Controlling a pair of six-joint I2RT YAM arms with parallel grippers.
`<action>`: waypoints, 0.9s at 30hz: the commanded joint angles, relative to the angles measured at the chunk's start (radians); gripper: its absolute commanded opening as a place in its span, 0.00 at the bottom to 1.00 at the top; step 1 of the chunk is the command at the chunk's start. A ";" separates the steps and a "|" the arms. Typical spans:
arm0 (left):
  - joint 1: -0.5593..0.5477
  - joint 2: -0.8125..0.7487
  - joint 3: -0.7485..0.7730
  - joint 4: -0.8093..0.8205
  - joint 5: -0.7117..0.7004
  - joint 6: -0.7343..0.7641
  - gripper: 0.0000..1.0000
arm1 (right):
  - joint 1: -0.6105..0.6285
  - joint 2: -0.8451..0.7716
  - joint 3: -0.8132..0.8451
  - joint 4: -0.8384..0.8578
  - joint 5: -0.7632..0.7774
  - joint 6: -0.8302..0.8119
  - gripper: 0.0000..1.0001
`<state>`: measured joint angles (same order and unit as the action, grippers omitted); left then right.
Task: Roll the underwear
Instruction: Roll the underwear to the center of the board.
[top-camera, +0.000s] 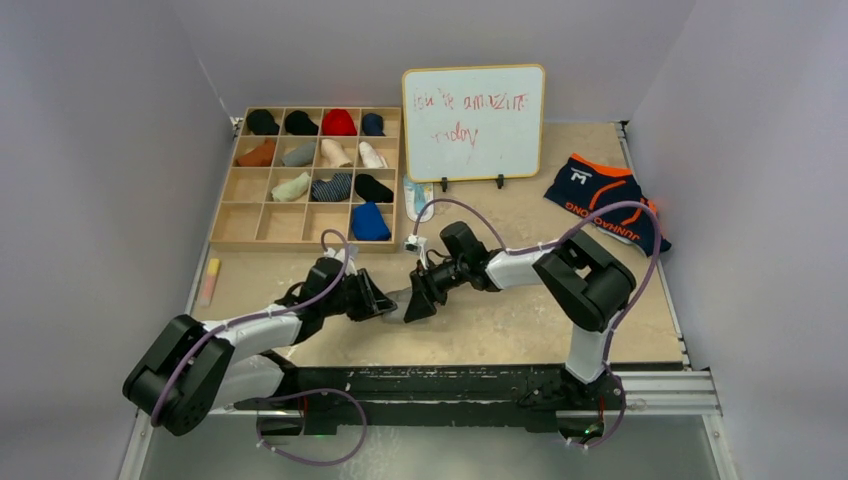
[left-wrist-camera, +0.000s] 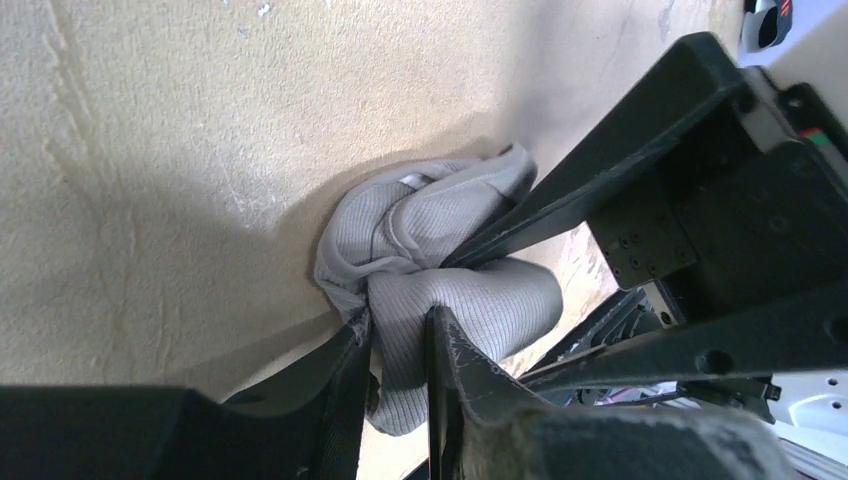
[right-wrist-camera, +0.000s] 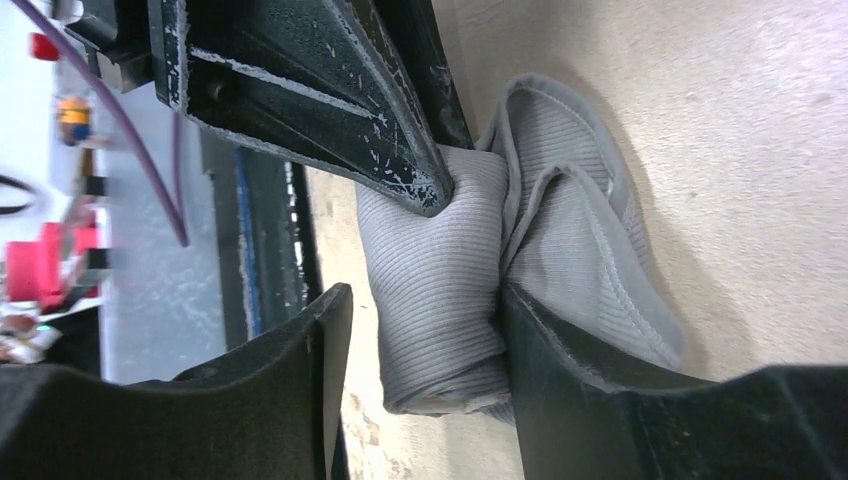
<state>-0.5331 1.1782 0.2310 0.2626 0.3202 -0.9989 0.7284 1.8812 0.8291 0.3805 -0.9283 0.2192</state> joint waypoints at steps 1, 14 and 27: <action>-0.013 0.033 0.016 -0.122 -0.050 0.082 0.20 | 0.002 -0.081 -0.027 -0.092 0.204 -0.115 0.59; -0.021 0.086 0.080 -0.142 -0.026 0.129 0.20 | 0.081 -0.332 -0.149 -0.079 0.444 -0.499 0.76; -0.035 0.124 0.121 -0.172 -0.021 0.164 0.19 | 0.251 -0.431 -0.286 0.172 0.570 -0.897 0.80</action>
<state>-0.5545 1.2713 0.3481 0.1795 0.3290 -0.8936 0.9298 1.4189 0.5270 0.4667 -0.4484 -0.5243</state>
